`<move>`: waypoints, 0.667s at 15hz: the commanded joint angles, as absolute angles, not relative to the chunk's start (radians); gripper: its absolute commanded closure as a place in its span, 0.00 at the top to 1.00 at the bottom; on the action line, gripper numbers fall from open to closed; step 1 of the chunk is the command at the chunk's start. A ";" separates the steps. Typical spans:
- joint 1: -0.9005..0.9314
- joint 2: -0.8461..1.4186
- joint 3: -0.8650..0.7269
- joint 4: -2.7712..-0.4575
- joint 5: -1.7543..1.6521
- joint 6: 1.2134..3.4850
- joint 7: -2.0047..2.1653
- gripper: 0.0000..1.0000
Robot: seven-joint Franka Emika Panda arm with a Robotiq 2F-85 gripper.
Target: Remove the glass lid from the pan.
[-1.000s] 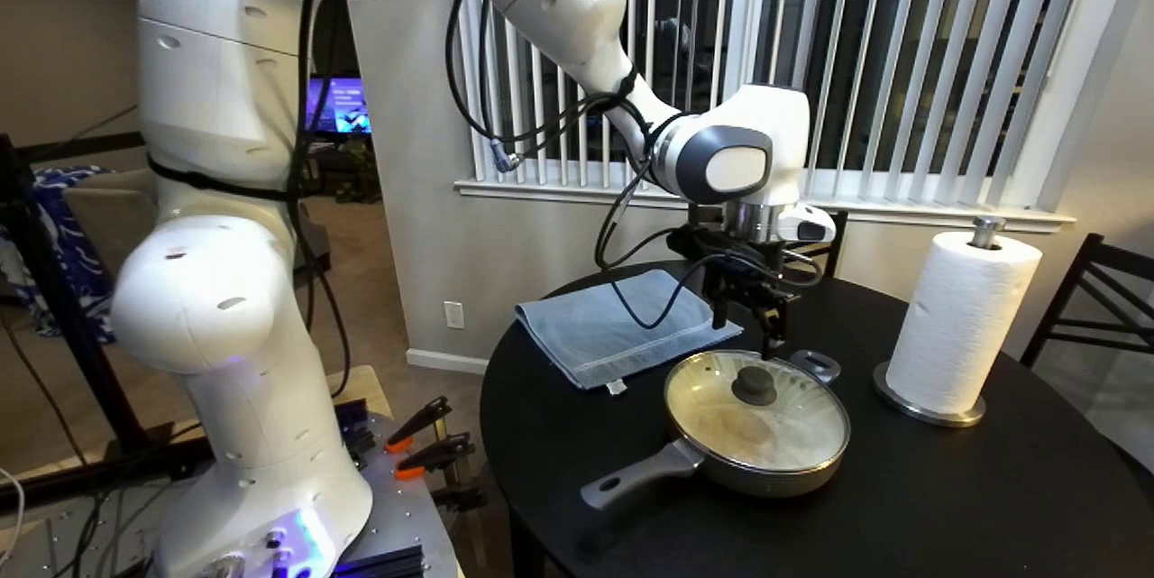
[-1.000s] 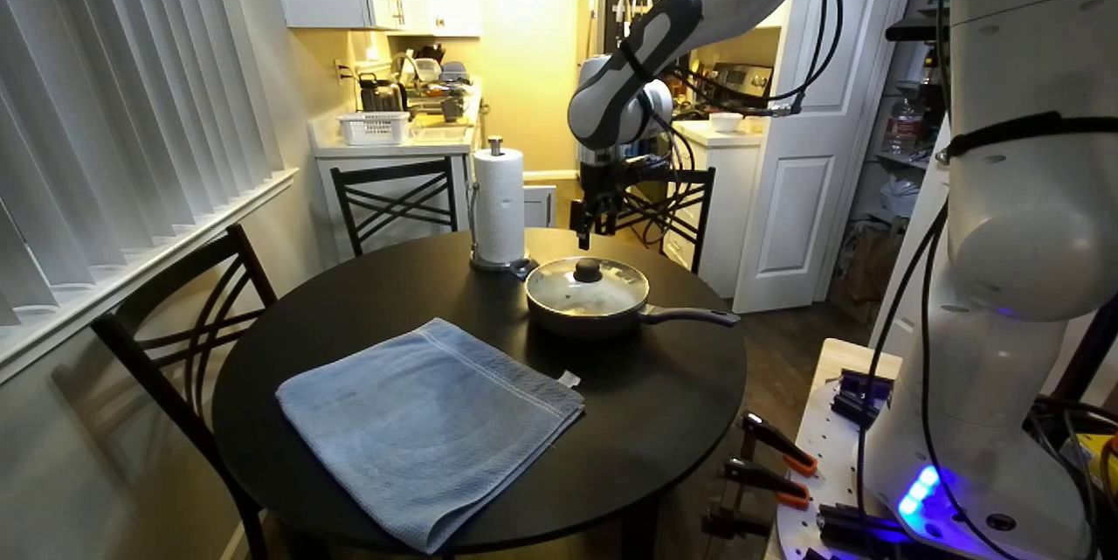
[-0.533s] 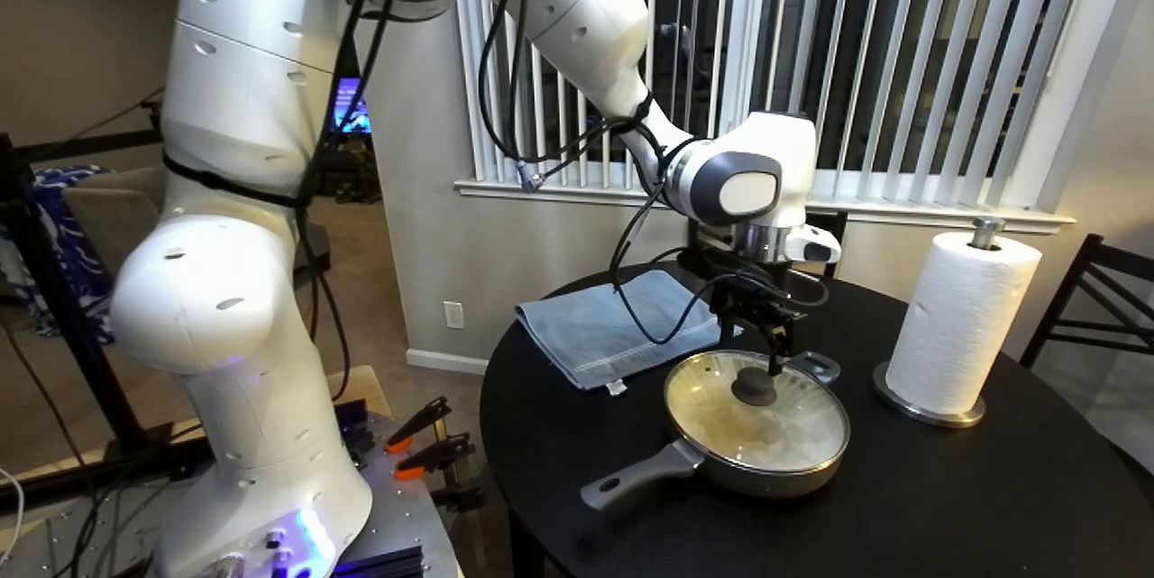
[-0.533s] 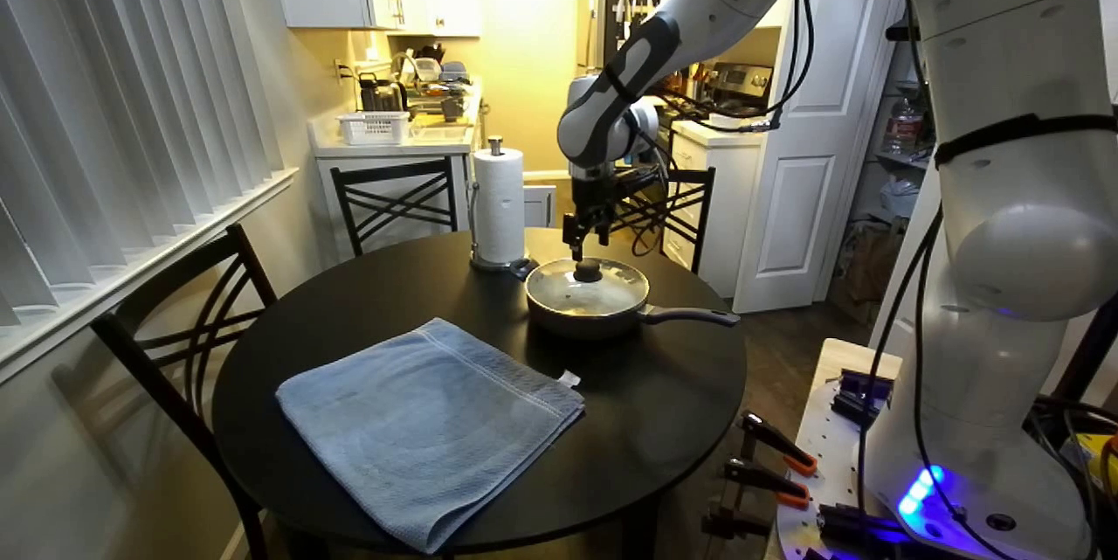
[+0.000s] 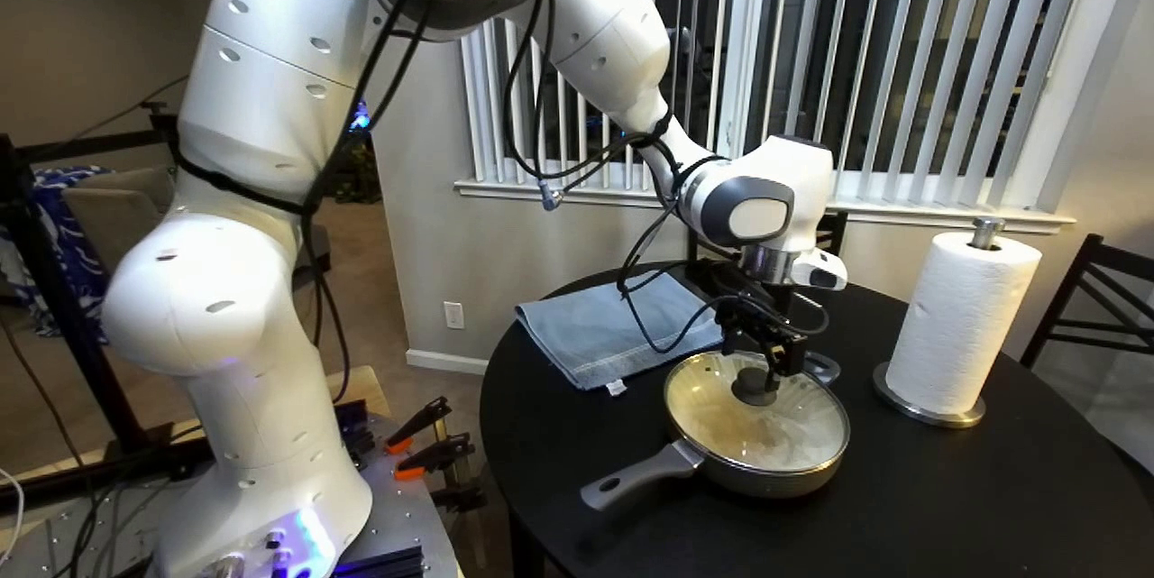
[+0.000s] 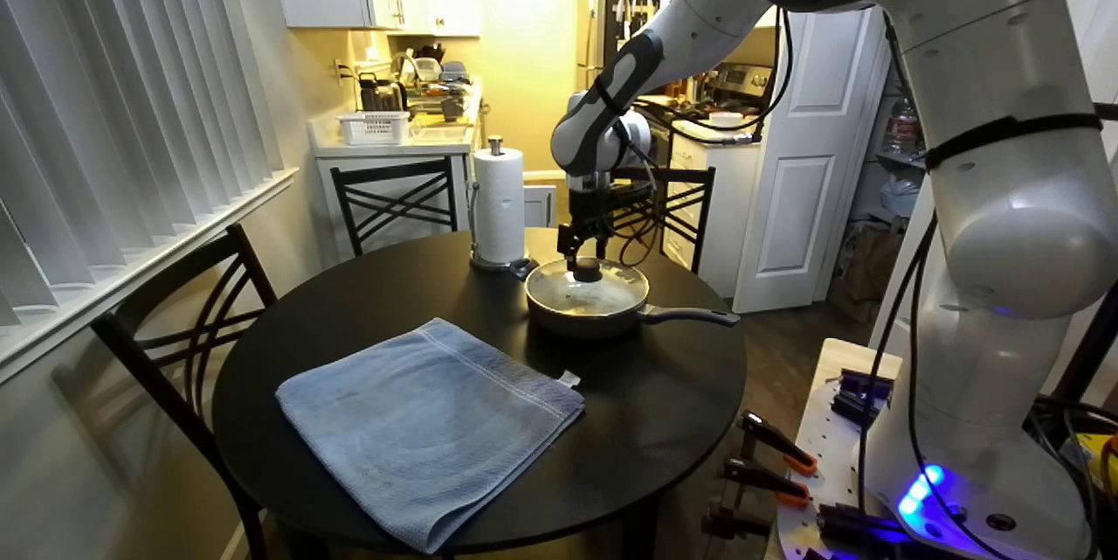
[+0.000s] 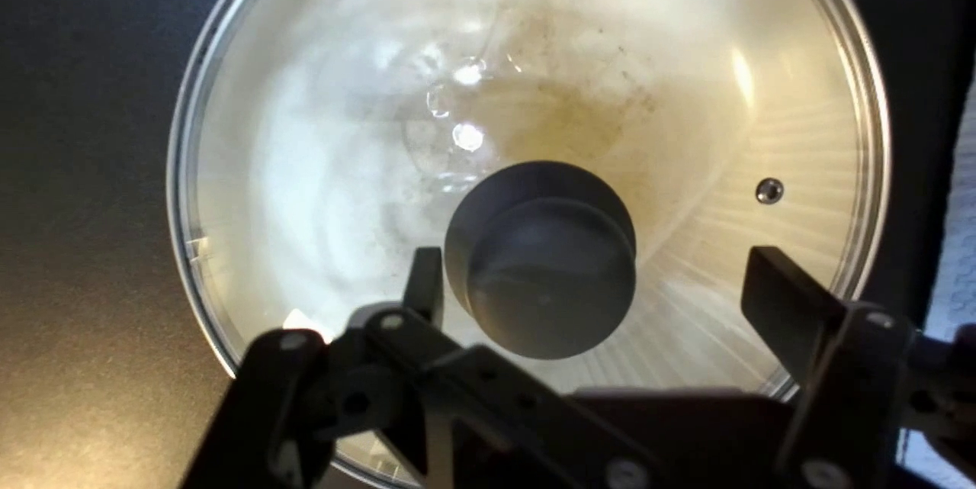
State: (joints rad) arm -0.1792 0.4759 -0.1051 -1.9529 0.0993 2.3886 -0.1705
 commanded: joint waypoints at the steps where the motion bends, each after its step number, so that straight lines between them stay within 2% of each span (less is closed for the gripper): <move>1: -0.229 0.512 -0.073 -1.896 0.171 2.342 -0.168 1.00; 10: -0.241 0.562 -0.081 -1.826 0.166 2.322 -0.149 1.00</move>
State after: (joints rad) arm -0.2327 0.5400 -0.0899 -1.8606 0.1576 2.3517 -0.1699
